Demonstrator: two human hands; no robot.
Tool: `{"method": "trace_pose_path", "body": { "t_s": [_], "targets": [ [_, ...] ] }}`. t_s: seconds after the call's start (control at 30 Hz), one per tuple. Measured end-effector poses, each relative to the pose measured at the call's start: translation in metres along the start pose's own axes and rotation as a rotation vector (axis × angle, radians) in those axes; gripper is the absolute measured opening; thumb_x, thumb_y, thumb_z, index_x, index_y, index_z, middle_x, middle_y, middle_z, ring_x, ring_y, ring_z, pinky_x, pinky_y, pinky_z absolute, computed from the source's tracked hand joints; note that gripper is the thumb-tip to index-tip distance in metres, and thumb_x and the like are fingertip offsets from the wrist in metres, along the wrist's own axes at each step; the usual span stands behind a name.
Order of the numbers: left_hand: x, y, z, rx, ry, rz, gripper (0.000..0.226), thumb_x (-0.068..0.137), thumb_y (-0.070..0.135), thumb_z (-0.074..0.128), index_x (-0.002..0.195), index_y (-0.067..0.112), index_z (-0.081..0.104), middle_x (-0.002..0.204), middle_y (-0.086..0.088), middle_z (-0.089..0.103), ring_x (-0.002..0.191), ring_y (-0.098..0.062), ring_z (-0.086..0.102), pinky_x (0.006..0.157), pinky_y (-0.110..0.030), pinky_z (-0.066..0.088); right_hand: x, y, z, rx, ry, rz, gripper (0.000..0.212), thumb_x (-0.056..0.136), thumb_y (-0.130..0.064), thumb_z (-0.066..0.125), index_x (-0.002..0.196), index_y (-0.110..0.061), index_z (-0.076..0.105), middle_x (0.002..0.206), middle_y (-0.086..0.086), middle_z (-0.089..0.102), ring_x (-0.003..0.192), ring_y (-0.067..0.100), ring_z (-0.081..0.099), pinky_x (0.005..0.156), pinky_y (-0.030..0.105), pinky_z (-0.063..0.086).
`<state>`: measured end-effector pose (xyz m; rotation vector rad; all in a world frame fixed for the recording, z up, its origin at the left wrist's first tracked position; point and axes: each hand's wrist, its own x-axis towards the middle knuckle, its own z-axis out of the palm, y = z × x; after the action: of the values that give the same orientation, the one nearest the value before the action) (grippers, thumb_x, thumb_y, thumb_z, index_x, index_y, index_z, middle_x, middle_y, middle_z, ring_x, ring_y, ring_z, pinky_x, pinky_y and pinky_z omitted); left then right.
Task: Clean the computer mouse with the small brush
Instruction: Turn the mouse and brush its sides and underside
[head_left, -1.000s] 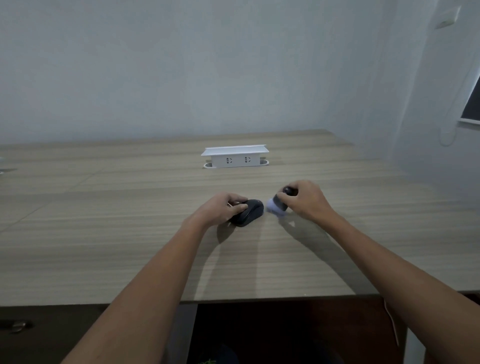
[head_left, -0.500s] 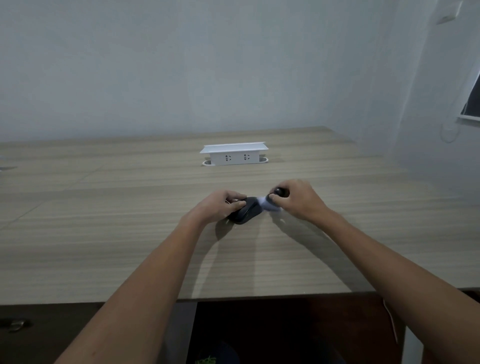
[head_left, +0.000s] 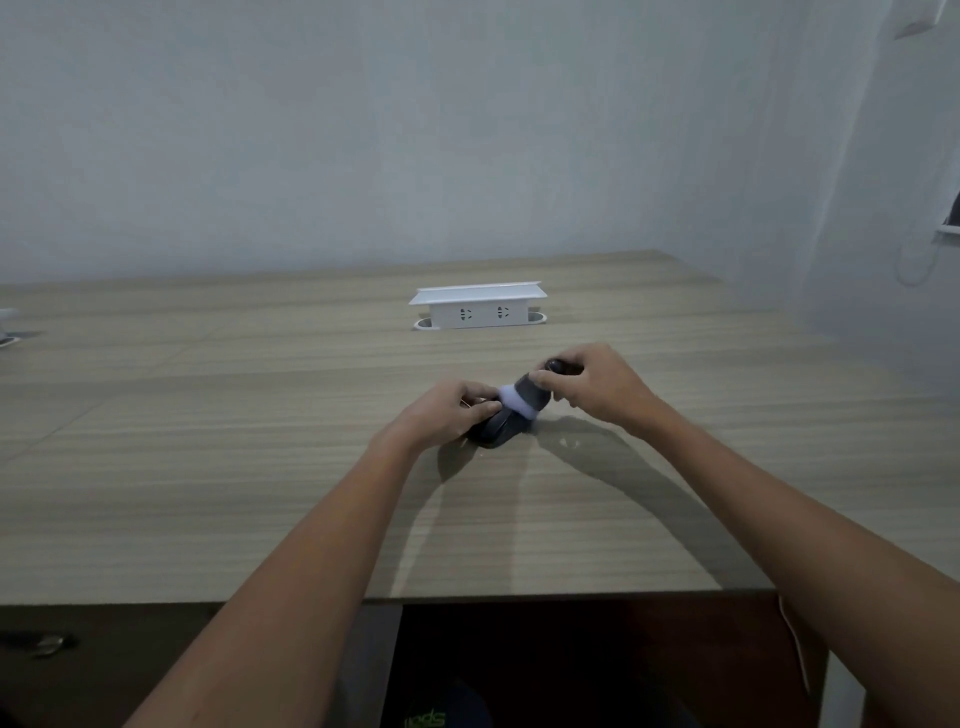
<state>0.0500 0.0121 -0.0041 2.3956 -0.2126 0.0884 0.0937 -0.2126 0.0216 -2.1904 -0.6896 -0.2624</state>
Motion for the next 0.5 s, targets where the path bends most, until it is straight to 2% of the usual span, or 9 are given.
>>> {"method": "trace_pose_path", "body": {
  "t_s": [0.13, 0.2, 0.27, 0.33, 0.4, 0.47, 0.5],
  "targets": [
    [0.001, -0.002, 0.000, 0.014, 0.003, -0.027, 0.037, 0.100, 0.025, 0.058, 0.136, 0.019, 0.064, 0.121, -0.001, 0.072, 0.107, -0.016, 0.067, 0.090, -0.023, 0.048, 0.000, 0.006, -0.002, -0.184, 0.050, -0.021, 0.016, 0.079, -0.020, 0.067, 0.079, -0.010, 0.080, 0.073, 0.006, 0.076, 0.073, 0.020, 0.069, 0.067, 0.035, 0.053],
    [0.002, -0.003, 0.000, 0.011, -0.005, -0.026, 0.037, 0.100, 0.025, 0.059, 0.135, 0.019, 0.064, 0.121, 0.000, 0.072, 0.109, -0.016, 0.067, 0.090, -0.023, 0.049, -0.008, 0.004, -0.005, -0.152, 0.038, -0.056, 0.018, 0.081, -0.025, 0.069, 0.082, -0.012, 0.081, 0.074, 0.004, 0.076, 0.071, 0.019, 0.068, 0.066, 0.035, 0.052],
    [0.004, -0.007, 0.000, -0.003, -0.003, -0.010, 0.036, 0.099, 0.024, 0.060, 0.133, 0.018, 0.066, 0.123, 0.000, 0.073, 0.112, -0.016, 0.068, 0.094, -0.026, 0.051, -0.019, -0.001, -0.007, -0.033, -0.072, -0.098, 0.021, 0.085, -0.031, 0.070, 0.090, -0.014, 0.081, 0.076, 0.003, 0.076, 0.068, 0.015, 0.067, 0.064, 0.033, 0.052],
    [0.005, -0.008, -0.001, 0.005, 0.002, -0.012, 0.036, 0.098, 0.024, 0.060, 0.133, 0.018, 0.067, 0.124, 0.000, 0.072, 0.112, -0.015, 0.067, 0.096, -0.025, 0.050, -0.028, -0.001, -0.004, 0.035, -0.176, -0.111, 0.017, 0.088, -0.027, 0.071, 0.096, -0.015, 0.081, 0.079, -0.003, 0.077, 0.067, 0.005, 0.066, 0.064, 0.024, 0.051],
    [0.005, -0.007, -0.001, 0.013, 0.004, -0.021, 0.036, 0.099, 0.024, 0.060, 0.134, 0.018, 0.065, 0.124, 0.000, 0.072, 0.108, -0.013, 0.067, 0.091, -0.022, 0.048, -0.026, 0.006, 0.001, -0.059, -0.077, -0.126, 0.015, 0.087, -0.024, 0.071, 0.095, -0.018, 0.082, 0.082, -0.006, 0.078, 0.071, 0.003, 0.066, 0.066, 0.021, 0.049],
    [0.005, -0.005, 0.000, 0.007, -0.002, -0.028, 0.037, 0.099, 0.024, 0.059, 0.135, 0.017, 0.064, 0.123, 0.000, 0.071, 0.105, -0.012, 0.065, 0.089, -0.021, 0.046, -0.023, 0.009, 0.000, -0.125, 0.059, -0.127, 0.015, 0.086, -0.021, 0.070, 0.093, -0.016, 0.082, 0.081, -0.006, 0.077, 0.067, 0.000, 0.062, 0.062, 0.011, 0.041],
    [0.005, -0.005, 0.000, 0.003, -0.001, -0.030, 0.037, 0.099, 0.023, 0.059, 0.135, 0.017, 0.064, 0.122, 0.000, 0.071, 0.105, -0.013, 0.065, 0.088, -0.020, 0.045, -0.023, 0.007, -0.002, -0.123, 0.085, -0.139, 0.015, 0.086, -0.021, 0.070, 0.093, -0.014, 0.082, 0.081, -0.005, 0.077, 0.065, 0.001, 0.061, 0.061, 0.010, 0.039]
  ]
}}
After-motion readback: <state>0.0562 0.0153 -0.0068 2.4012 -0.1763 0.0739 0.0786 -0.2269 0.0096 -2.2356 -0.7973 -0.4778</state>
